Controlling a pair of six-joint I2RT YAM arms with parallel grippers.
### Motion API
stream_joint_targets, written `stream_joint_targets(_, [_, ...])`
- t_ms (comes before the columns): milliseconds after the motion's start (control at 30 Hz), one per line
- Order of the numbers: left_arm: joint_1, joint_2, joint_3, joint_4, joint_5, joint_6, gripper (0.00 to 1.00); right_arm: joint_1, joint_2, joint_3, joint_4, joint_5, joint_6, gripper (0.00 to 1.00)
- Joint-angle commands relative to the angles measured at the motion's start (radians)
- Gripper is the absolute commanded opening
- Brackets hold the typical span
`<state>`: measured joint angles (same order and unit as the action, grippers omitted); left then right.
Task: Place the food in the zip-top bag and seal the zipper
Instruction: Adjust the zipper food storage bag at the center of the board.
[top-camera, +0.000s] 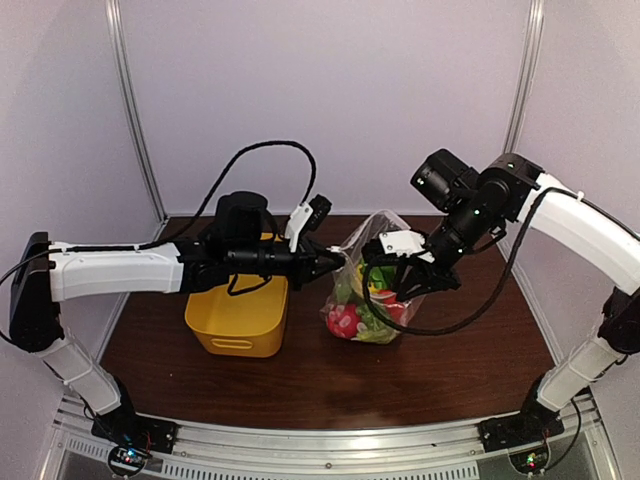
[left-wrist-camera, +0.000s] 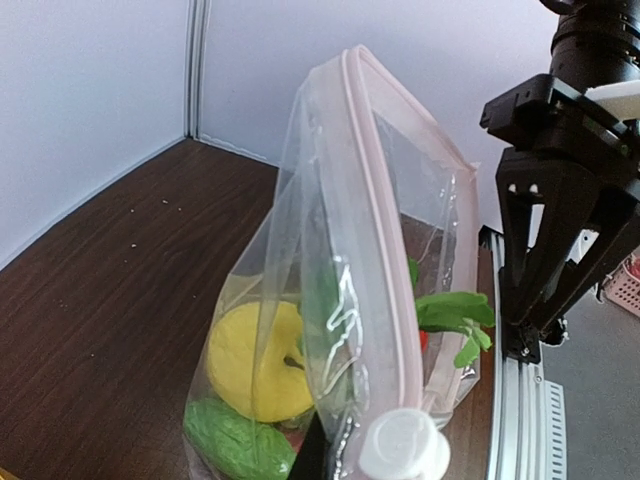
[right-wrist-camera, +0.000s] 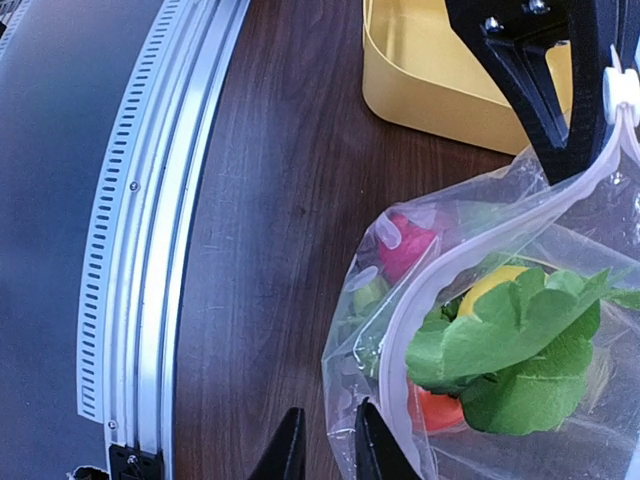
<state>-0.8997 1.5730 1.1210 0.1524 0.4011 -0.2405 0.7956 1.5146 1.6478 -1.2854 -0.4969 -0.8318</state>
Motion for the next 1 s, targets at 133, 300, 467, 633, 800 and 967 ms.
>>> stream_joint_targets(133, [0.008,0.018,0.028,0.029,0.029,-0.017,0.00,0.012,-0.022,-0.023,0.068,0.177,0.040,0.22])
stream_joint_targets(300, [0.011,0.025,0.033,0.024,0.042,-0.021,0.00,0.026,-0.006,-0.032,0.055,0.226,0.018,0.28])
stream_joint_targets(467, [0.017,0.028,0.036,0.025,0.049,-0.031,0.00,0.054,0.000,-0.032,0.016,0.247,-0.009,0.32])
stream_joint_targets(633, [0.024,0.032,0.040,0.025,0.059,-0.040,0.00,0.077,0.001,-0.047,0.023,0.302,-0.009,0.32])
stream_joint_targets(800, [0.033,0.037,0.045,0.023,0.083,-0.056,0.00,0.098,0.001,-0.072,0.057,0.389,-0.001,0.31])
stream_joint_targets(967, [0.038,0.041,0.049,0.024,0.096,-0.063,0.00,0.112,-0.009,-0.074,0.091,0.439,0.010,0.14])
